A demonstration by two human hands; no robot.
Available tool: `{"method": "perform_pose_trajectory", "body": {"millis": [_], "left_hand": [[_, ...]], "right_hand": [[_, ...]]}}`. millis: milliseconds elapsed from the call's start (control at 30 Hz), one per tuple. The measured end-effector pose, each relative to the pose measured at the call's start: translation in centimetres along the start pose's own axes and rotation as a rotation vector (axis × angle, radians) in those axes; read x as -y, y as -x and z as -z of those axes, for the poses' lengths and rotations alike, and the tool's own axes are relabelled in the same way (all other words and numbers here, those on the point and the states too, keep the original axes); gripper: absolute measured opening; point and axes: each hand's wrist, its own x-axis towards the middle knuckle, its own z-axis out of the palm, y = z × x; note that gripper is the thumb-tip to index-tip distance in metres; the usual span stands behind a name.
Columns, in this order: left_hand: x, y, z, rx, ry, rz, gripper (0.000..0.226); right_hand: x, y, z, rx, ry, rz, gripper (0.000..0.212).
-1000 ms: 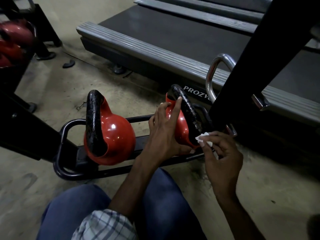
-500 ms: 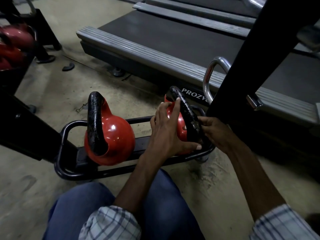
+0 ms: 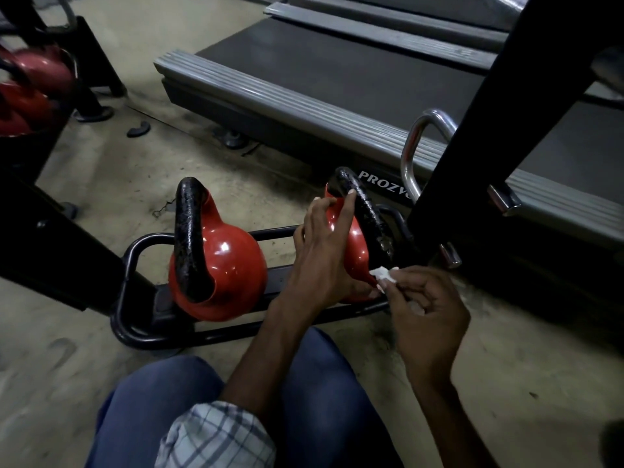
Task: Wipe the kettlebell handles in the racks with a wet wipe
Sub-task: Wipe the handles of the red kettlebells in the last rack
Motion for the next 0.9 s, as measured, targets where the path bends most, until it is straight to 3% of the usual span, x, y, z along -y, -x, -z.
{"method": "perform_pose_trajectory", "body": {"millis": [67, 167, 267, 400, 467, 600, 700, 900], "left_hand": [[0.1, 0.0, 0.1, 0.002, -0.005, -0.001, 0.145], [0.3, 0.1, 0.0, 0.009, -0.014, 0.001, 0.144], [0.0, 0.1, -0.3, -0.012, 0.024, 0.023, 0.140], [-0.4, 0.0, -0.7, -0.064, 0.027, 0.047, 0.138], [-0.4, 0.0, -0.8, -0.067, 0.033, 0.056, 0.135], [-0.6, 0.1, -0.7, -0.062, 0.059, 0.074, 0.133], [-0.9, 0.2, -0.5, -0.071, 0.080, 0.072, 0.129], [-1.2, 0.0, -0.4, -0.095, 0.038, 0.066, 0.129]], "right_hand": [[0.3, -0.5, -0.5, 0.018, 0.113, 0.132, 0.014], [0.8, -0.9, -1.1, 0.010, 0.182, 0.152, 0.015], [0.8, -0.7, -1.1, -0.041, 0.071, 0.055, 0.016], [0.7, -1.6, -1.4, -0.167, -0.202, -0.256, 0.013], [0.5, -3.6, -1.7, -0.167, -0.175, -0.272, 0.010], [1.0, -10.0, -3.3, 0.108, -0.150, -0.342, 0.010], [0.7, -15.1, -6.3, 0.371, -0.240, -0.520, 0.006], [1.6, -20.5, -11.3, 0.501, -0.071, -0.672, 0.010]]}}
